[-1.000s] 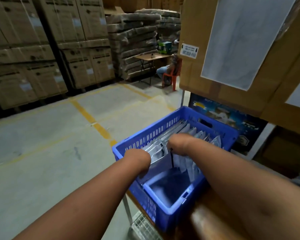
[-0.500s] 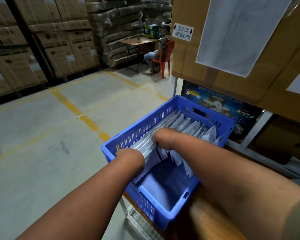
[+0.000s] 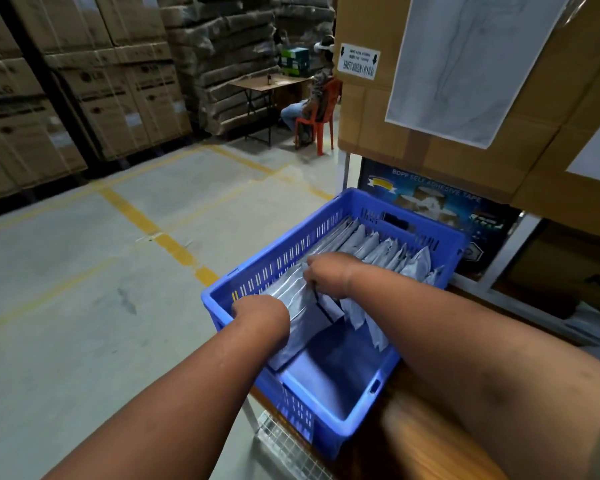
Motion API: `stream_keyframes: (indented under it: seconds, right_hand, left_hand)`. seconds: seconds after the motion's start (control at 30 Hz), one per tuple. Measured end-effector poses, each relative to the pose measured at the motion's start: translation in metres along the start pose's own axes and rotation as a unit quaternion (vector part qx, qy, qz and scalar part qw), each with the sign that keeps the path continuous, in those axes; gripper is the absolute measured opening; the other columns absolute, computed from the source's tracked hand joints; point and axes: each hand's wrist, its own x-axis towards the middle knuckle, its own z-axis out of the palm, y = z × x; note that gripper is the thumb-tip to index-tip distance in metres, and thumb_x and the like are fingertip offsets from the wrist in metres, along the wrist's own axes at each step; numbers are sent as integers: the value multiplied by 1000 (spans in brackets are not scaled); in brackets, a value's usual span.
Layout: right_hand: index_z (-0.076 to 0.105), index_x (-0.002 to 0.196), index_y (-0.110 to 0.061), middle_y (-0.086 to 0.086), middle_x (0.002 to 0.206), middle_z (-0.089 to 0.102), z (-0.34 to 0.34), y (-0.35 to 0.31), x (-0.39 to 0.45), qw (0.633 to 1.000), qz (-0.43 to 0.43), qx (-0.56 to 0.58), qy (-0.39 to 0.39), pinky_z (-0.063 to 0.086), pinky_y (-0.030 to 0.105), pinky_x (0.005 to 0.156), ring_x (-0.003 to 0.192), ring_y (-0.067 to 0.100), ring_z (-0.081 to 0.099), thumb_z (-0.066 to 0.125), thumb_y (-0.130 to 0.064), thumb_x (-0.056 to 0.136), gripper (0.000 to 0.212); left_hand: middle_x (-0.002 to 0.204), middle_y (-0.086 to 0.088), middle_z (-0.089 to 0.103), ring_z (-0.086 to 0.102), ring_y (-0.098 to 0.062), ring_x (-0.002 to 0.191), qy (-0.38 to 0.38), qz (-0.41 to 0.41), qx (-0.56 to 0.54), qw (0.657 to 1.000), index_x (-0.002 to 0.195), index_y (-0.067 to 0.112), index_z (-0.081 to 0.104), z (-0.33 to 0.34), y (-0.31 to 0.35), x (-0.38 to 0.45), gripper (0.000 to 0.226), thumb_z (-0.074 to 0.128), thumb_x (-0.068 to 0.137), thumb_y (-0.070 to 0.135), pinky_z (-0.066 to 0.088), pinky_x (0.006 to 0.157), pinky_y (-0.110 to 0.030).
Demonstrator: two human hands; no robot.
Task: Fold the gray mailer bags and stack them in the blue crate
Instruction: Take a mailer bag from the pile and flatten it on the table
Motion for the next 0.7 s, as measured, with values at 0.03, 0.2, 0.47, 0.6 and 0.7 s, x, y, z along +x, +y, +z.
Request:
stream_keyframes:
  seconds: [0.03,0.2,0.47,0.6,0.7]
  right_hand:
    - [71,103,-30,-4,106,53,-5,1,-3,1000,9,8,4,56,39,73,95,31,63,66,-16,93,18]
    - [71,114,-31,-2,117,58,-18,7,-25,997,39,56,42,58,43,82,99,29,62,61,-23,100,18]
    - [70,100,-35,-6,107,64,-21,22,-104,976,100,154,120,58,43,79,93,23,65,61,-36,98,9]
    - [73,108,-33,-3,116,64,-15,34,-180,960,143,175,165,55,43,85,104,23,63,62,-41,101,16]
    - [73,106,-33,-6,110,60,0,44,-253,944,178,183,211,54,44,85,103,19,59,66,-38,98,12]
  left_hand:
    - [141,6,60,61,-30,132,3,-3,-2,1000,140,29,62,-4,-2,-2,59,81,88,46,51,94,-43]
    - [137,6,64,67,-28,123,77,12,-42,996,137,27,66,-21,-9,-9,61,80,83,50,57,89,-45]
    - [124,0,71,69,-28,114,218,109,-56,968,119,26,71,-50,27,-51,41,68,89,53,57,87,-42]
    - [128,-3,70,67,-30,118,255,193,-28,947,127,30,68,-68,79,-84,45,62,92,57,56,93,-46]
    - [125,-5,68,66,-30,116,295,255,-33,920,128,30,66,-80,132,-114,42,59,94,53,56,94,-45]
